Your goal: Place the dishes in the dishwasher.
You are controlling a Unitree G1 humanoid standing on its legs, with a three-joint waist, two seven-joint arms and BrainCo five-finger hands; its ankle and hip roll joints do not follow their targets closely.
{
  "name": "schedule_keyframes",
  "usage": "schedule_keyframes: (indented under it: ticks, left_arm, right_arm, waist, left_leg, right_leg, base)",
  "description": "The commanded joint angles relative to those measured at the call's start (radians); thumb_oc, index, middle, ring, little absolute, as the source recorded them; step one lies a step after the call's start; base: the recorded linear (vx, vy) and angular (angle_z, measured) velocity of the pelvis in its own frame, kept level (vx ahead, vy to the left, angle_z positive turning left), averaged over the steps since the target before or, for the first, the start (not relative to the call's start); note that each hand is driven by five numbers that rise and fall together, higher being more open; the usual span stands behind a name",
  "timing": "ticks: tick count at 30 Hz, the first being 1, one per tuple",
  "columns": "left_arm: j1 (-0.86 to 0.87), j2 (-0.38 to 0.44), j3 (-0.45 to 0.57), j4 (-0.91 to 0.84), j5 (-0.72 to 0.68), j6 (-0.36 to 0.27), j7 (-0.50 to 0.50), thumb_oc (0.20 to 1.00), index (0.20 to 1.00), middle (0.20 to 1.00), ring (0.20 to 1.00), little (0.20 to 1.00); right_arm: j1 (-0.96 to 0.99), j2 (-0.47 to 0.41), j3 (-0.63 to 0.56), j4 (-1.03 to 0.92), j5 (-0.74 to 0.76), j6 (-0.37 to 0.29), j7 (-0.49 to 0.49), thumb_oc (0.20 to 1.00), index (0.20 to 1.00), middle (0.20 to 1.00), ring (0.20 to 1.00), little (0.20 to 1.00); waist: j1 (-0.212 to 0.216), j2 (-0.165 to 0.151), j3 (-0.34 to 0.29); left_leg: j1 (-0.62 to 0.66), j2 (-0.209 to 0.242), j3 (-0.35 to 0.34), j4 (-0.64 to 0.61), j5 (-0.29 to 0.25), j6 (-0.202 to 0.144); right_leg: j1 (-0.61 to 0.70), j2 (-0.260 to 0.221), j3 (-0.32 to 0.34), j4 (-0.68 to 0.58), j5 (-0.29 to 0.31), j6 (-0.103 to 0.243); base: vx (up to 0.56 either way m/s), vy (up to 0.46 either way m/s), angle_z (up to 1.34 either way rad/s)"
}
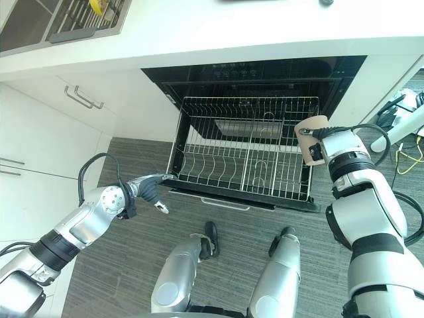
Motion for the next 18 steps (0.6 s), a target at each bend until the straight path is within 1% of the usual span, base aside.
schedule_keyframes:
  ticks: [1, 2, 5, 6, 9, 11, 12, 15, 18]
  left_arm:
    - [0.234, 0.064, -0.131, -0.037, -0.022, 0.033, -0.12, 1.0, 1.0, 1.0, 1.0, 1.0]
    - [0.234, 0.062, -0.132, -0.04, -0.013, 0.038, -0.123, 1.0, 1.0, 1.0, 1.0, 1.0]
    - [0.237, 0.062, -0.126, -0.041, -0.013, 0.036, -0.125, 1.0, 1.0, 1.0, 1.0, 1.0]
    - [0.239, 0.059, -0.126, -0.041, -0.012, 0.036, -0.124, 1.0, 1.0, 1.0, 1.0, 1.0]
    - [0.244, 0.059, -0.13, -0.042, -0.005, 0.037, -0.126, 1.0, 1.0, 1.0, 1.0, 1.0]
    - [0.246, 0.06, -0.128, -0.046, -0.009, 0.039, -0.126, 1.0, 1.0, 1.0, 1.0, 1.0]
    - [0.25, 0.059, -0.128, -0.046, -0.007, 0.038, -0.124, 1.0, 1.0, 1.0, 1.0, 1.0]
    - [0.249, 0.06, -0.13, -0.045, -0.007, 0.034, -0.125, 1.0, 1.0, 1.0, 1.0, 1.0]
    - [0.245, 0.052, -0.137, -0.044, -0.01, 0.04, -0.114, 1.0, 1.0, 1.0, 1.0, 1.0]
  right_arm:
    - [-0.049, 0.114, -0.024, -0.053, 0.046, -0.036, 0.037, 0.2, 0.2, 0.2, 0.2, 0.2]
    - [-0.051, 0.122, -0.021, -0.076, 0.029, -0.032, 0.031, 0.2, 0.2, 0.2, 0.2, 0.2]
    - [-0.06, 0.13, -0.012, -0.097, 0.038, -0.02, 0.022, 0.2, 0.2, 0.2, 0.2, 0.2]
    - [-0.066, 0.132, -0.002, -0.106, 0.032, -0.035, 0.03, 0.2, 0.2, 0.2, 0.2, 0.2]
    - [-0.067, 0.133, -0.002, -0.124, 0.057, -0.008, 0.016, 0.2, 0.2, 0.2, 0.2, 0.2]
    - [-0.067, 0.136, 0.0, -0.124, 0.038, -0.028, 0.022, 0.2, 0.2, 0.2, 0.2, 0.2]
    - [-0.069, 0.136, 0.003, -0.132, 0.043, -0.027, 0.025, 0.2, 0.2, 0.2, 0.2, 0.2]
    - [-0.065, 0.142, 0.004, -0.153, 0.051, -0.009, 0.013, 0.2, 0.2, 0.2, 0.2, 0.2]
    - [-0.06, 0.147, 0.003, -0.134, 0.052, 0.01, -0.003, 0.2, 0.2, 0.2, 0.2, 0.2]
  waist:
    - [0.078, -0.047, 0.054]
    - [0.078, -0.049, 0.054]
    - [0.08, -0.05, 0.054]
    - [0.081, -0.05, 0.054]
    - [0.083, -0.051, 0.054]
    - [0.085, -0.051, 0.054]
    - [0.085, -0.051, 0.054]
    - [0.083, -0.054, 0.054]
    - [0.085, -0.053, 0.054]
  left_leg:
    - [-0.008, 0.019, -0.041, 0.009, -0.052, 0.013]
    - [-0.006, 0.02, -0.04, 0.01, -0.054, 0.012]
    - [-0.006, 0.02, -0.04, 0.01, -0.053, 0.012]
    - [-0.006, 0.02, -0.04, 0.01, -0.053, 0.013]
    - [-0.005, 0.018, -0.04, 0.007, -0.051, 0.012]
    - [-0.006, 0.018, -0.042, 0.008, -0.053, 0.013]
    - [-0.007, 0.018, -0.043, 0.01, -0.053, 0.013]
    - [-0.011, 0.02, -0.042, 0.012, -0.053, 0.012]
    - [-0.014, 0.021, -0.041, 0.015, -0.055, 0.014]
  right_leg:
    - [0.055, -0.037, -0.004, -0.01, -0.066, 0.025]
    - [0.057, -0.037, -0.003, -0.01, -0.067, 0.026]
    - [0.059, -0.035, -0.002, -0.01, -0.069, 0.024]
    - [0.059, -0.035, -0.002, -0.01, -0.069, 0.024]
    - [0.061, -0.036, -0.005, -0.011, -0.069, 0.025]
    - [0.063, -0.035, -0.006, -0.012, -0.071, 0.023]
    - [0.061, -0.035, -0.006, -0.01, -0.071, 0.023]
    - [0.058, -0.034, -0.003, -0.01, -0.071, 0.022]
    - [0.057, -0.035, -0.003, -0.008, -0.073, 0.021]
  base:
    - [0.03, -0.004, -0.02]
    - [0.0, 0.0, 0.0]
    - [0.0, 0.0, 0.0]
    - [0.0, 0.0, 0.0]
    - [0.0, -0.003, 0.01]
    - [0.0, -0.004, 0.02]
    - [0.01, -0.004, 0.03]
    - [0.0, -0.001, 0.01]
    - [0.0, 0.0, 0.0]
